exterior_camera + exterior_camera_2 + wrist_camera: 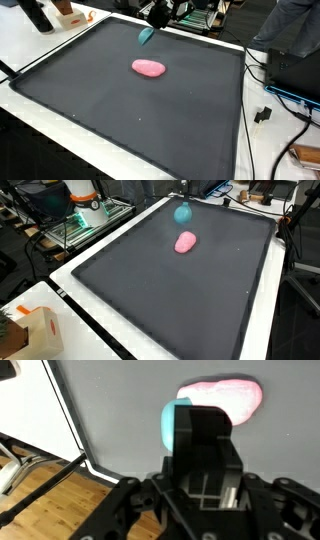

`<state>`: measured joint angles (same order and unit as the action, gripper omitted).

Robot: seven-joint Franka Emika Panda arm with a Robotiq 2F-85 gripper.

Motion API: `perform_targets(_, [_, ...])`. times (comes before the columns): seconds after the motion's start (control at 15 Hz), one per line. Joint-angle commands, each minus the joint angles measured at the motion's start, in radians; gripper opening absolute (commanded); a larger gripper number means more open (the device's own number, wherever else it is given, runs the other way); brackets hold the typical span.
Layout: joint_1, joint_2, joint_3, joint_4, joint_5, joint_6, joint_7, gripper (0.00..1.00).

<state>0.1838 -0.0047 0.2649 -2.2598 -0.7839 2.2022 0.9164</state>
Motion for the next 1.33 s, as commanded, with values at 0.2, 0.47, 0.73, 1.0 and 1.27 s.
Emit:
perform_targets(0.2, [0.087, 0.127, 0.008, 0.082, -0.165, -0.213, 0.223, 0.25])
perform_targets(0.47, [0.126, 0.197, 0.002, 0.117, -0.227, -0.287, 0.332, 0.25])
perform_targets(0.73, [0.155, 0.261, -0.003, 0.153, -0.306, -0.347, 0.436, 0.25])
perform_targets(1.0, [0.173, 0.32, -0.005, 0.181, -0.365, -0.41, 0.504, 0.25])
perform_targets(1.27, [0.19, 0.37, -0.004, 0.206, -0.404, -0.482, 0.553, 0.25])
